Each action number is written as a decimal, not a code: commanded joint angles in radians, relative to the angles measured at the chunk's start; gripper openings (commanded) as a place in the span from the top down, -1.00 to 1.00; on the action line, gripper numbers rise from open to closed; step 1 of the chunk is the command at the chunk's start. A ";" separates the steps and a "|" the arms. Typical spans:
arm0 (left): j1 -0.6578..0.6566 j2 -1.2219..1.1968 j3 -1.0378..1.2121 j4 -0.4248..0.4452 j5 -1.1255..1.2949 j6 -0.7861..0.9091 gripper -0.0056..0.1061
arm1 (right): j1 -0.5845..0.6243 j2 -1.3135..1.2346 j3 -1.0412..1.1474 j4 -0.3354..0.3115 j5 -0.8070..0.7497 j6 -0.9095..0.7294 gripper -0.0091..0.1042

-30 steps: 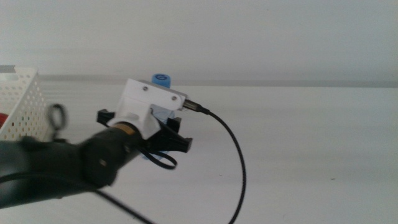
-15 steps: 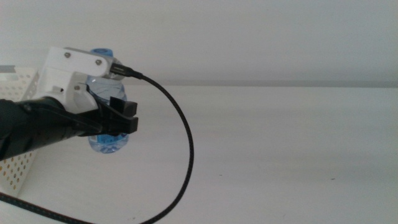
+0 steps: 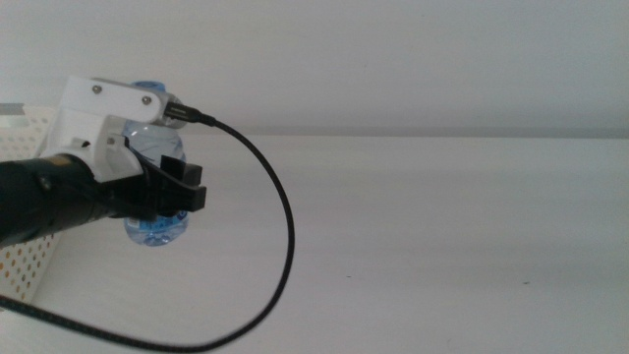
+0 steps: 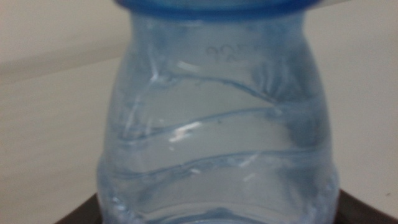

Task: Use arms to grab the bottles and put them into the dustbin to the left of the table.

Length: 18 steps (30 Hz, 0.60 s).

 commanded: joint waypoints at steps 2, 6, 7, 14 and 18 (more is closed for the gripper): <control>0.003 -0.016 -0.034 0.418 -0.017 -0.470 0.93 | -0.002 -0.001 0.003 -0.009 -0.005 0.000 -0.71; 0.003 -0.016 -0.113 0.696 0.203 -0.746 0.93 | -0.002 -0.001 0.003 -0.009 -0.005 0.000 -0.71; 0.005 -0.016 -0.142 0.721 0.273 -0.757 0.93 | -0.002 -0.001 0.003 -0.009 -0.005 0.000 -0.71; 0.114 -0.012 -0.363 0.724 0.575 -0.640 0.93 | -0.002 -0.001 0.003 -0.009 -0.005 0.000 -0.71; 0.206 0.017 -0.471 0.635 0.692 -0.481 0.93 | -0.002 -0.001 0.003 -0.009 -0.005 0.000 -0.71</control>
